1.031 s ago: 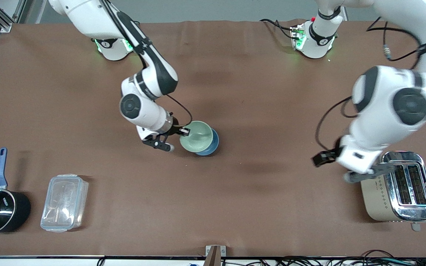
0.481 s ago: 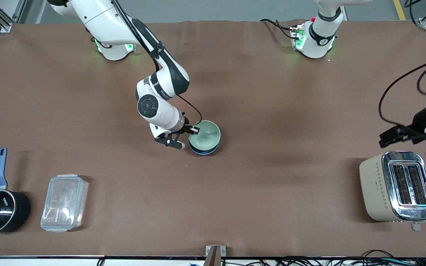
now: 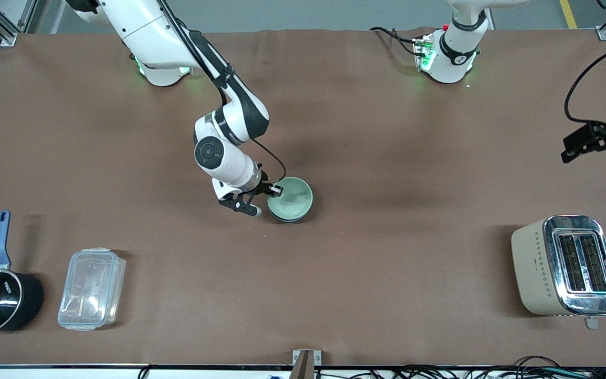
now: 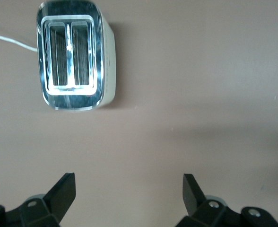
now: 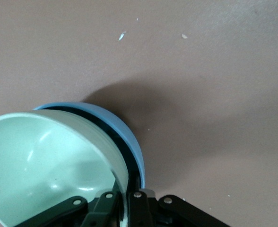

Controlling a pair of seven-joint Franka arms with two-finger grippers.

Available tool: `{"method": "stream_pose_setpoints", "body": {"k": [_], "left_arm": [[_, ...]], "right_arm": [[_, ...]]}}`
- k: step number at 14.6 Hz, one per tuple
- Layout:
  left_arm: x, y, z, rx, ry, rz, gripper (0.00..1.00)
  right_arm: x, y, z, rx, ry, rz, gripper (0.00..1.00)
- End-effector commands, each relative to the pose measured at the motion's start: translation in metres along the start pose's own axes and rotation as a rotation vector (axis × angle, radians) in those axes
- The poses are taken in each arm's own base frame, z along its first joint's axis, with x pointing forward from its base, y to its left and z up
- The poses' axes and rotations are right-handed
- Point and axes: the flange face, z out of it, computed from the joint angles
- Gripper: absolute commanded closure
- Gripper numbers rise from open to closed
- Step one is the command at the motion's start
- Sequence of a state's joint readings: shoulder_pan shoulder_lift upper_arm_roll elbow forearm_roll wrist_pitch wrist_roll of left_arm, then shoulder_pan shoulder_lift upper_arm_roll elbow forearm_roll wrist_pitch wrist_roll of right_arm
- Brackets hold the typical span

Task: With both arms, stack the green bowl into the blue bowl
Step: 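Press the green bowl into the blue bowl while the left gripper withdraws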

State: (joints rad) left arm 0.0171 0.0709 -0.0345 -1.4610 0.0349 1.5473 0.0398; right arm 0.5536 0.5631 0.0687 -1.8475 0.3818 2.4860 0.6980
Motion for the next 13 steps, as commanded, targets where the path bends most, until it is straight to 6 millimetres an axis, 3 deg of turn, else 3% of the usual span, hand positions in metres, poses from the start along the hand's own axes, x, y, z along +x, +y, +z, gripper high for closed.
{"method": "stream_pose_setpoints", "body": {"k": [1, 4, 7, 13], "left_arm": [[-0.031, -0.002, -0.001, -0.001, -0.039, 0.017, 0.0], [-0.043, 0.008, -0.003, -0.004, -0.046, 0.02, 0.0], [-0.053, 0.014, -0.003, -0.003, -0.05, 0.03, 0.0], [-0.048, 0.032, -0.002, -0.017, -0.029, 0.042, 0.0]], "right_arm": [[0.003, -0.001, 0.0, 0.008, -0.009, 0.015, 0.93], [0.004, -0.001, -0.002, 0.008, -0.01, 0.012, 0.9], [0.002, -0.005, -0.008, 0.014, -0.007, 0.017, 0.6], [0.007, -0.003, -0.033, 0.001, -0.04, 0.02, 0.6]]}}
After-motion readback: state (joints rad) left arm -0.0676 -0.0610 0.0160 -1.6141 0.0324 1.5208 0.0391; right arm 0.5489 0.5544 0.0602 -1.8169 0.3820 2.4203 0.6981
